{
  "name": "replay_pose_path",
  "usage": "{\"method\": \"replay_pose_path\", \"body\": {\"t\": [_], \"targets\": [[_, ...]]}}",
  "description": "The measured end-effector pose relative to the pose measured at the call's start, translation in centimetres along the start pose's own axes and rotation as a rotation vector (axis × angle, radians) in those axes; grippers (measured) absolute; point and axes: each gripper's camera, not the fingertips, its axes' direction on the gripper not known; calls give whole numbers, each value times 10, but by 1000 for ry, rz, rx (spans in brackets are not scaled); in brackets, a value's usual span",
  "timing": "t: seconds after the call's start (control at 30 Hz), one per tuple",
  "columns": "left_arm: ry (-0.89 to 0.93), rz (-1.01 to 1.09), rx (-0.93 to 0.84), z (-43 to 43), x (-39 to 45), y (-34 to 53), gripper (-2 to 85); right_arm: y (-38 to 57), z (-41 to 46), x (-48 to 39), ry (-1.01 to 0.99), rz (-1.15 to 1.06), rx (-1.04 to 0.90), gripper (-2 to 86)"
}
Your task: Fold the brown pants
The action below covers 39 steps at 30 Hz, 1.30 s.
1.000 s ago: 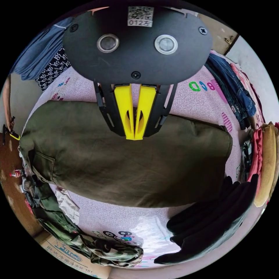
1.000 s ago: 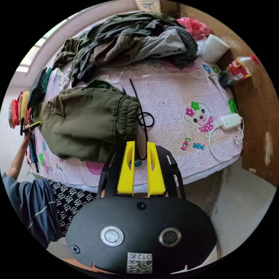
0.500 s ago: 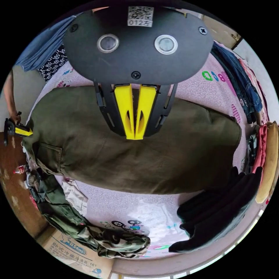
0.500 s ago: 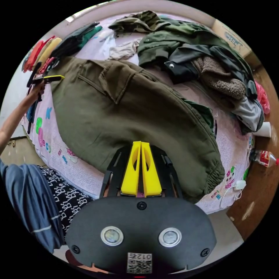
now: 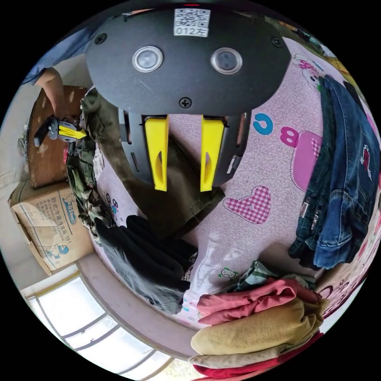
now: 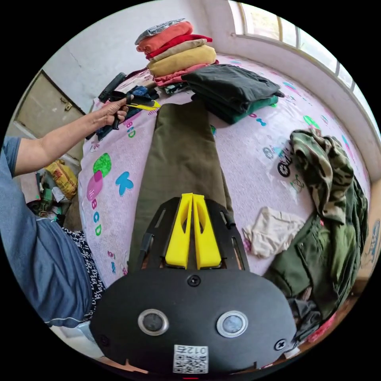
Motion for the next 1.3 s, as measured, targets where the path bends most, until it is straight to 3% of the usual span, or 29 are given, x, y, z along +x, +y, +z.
{"method": "replay_pose_path", "body": {"t": [0.1, 0.23, 0.47, 0.57, 0.77, 0.9, 1.07, 1.3], "targets": [[-96, -49, 46, -27, -15, -3, 170, -37, 35, -24, -18, -98, -26, -1], [60, -132, 29, -33, -49, 6, 173, -40, 79, -42, 5, -167, -102, -1], [80, -126, 88, -64, -50, 22, 131, -68, 109, 2, -52, -67, -9, 2], [-13, -94, 94, -80, -41, 28, 103, -117, 130, 31, -65, -58, 11, 8], [139, -11, 182, -128, -39, 52, 64, -254, 191, 100, -220, 32, 35, 76], [288, 45, 249, -174, -43, 82, 51, -317, 224, 95, -191, -96, 47, 105], [306, 10, 225, -225, -51, 129, 44, -375, 269, 70, -322, -287, -46, 122], [164, -195, 123, -268, -80, 222, 47, -465, 371, 10, -555, -430, -254, 129]]}}
